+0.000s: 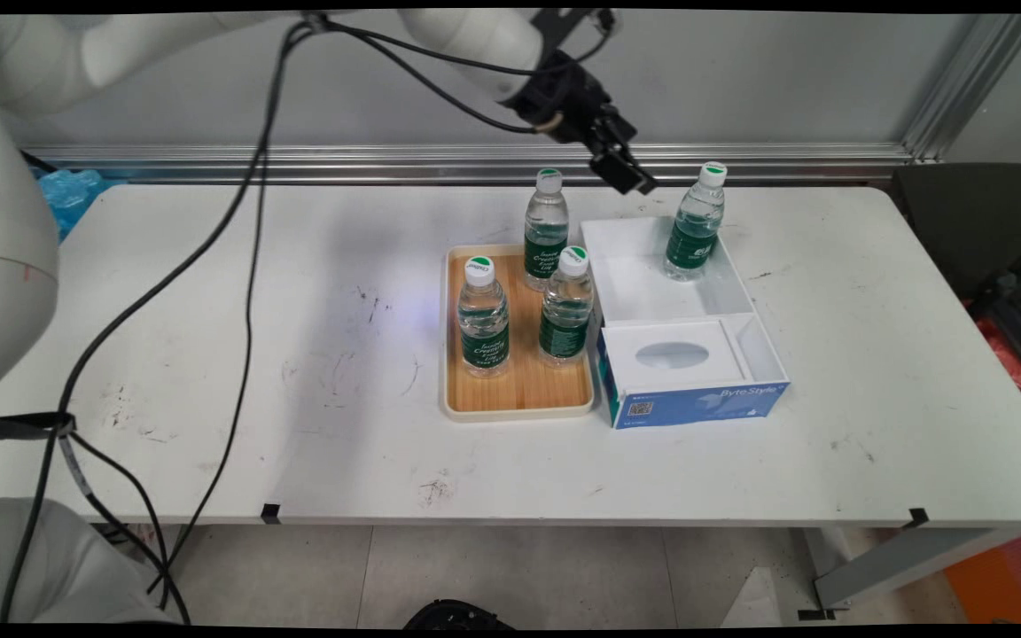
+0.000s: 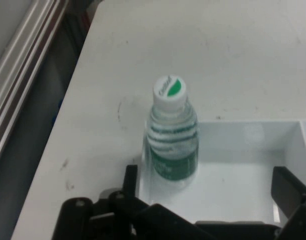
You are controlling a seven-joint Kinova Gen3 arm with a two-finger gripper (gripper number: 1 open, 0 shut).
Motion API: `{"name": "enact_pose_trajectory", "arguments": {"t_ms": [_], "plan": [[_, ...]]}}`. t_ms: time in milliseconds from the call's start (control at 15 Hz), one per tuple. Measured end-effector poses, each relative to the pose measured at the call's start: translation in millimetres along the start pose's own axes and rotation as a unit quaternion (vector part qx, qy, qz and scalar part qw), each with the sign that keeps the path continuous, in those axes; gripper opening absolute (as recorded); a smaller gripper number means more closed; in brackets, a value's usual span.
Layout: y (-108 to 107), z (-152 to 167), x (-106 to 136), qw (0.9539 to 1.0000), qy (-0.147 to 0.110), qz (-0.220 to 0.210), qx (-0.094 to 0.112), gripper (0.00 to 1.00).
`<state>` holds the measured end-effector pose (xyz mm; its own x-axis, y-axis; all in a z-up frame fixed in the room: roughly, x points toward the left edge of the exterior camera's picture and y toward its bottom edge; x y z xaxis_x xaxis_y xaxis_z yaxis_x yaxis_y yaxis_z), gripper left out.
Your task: Pick up the green bottle from the white box
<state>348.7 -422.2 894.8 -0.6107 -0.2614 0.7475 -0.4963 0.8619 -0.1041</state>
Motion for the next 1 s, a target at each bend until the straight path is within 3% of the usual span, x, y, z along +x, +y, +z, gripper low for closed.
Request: {"name": "enact_pose_trajectory", "arguments": {"t_ms": [533,1000], "plan": [[-9.2,72.9,11.2,0.9999,0.01,0.002,0.002,1.0],[-14.5,110.7,9.9,1.0,0.008,-0.001,0.0,1.0]]}}
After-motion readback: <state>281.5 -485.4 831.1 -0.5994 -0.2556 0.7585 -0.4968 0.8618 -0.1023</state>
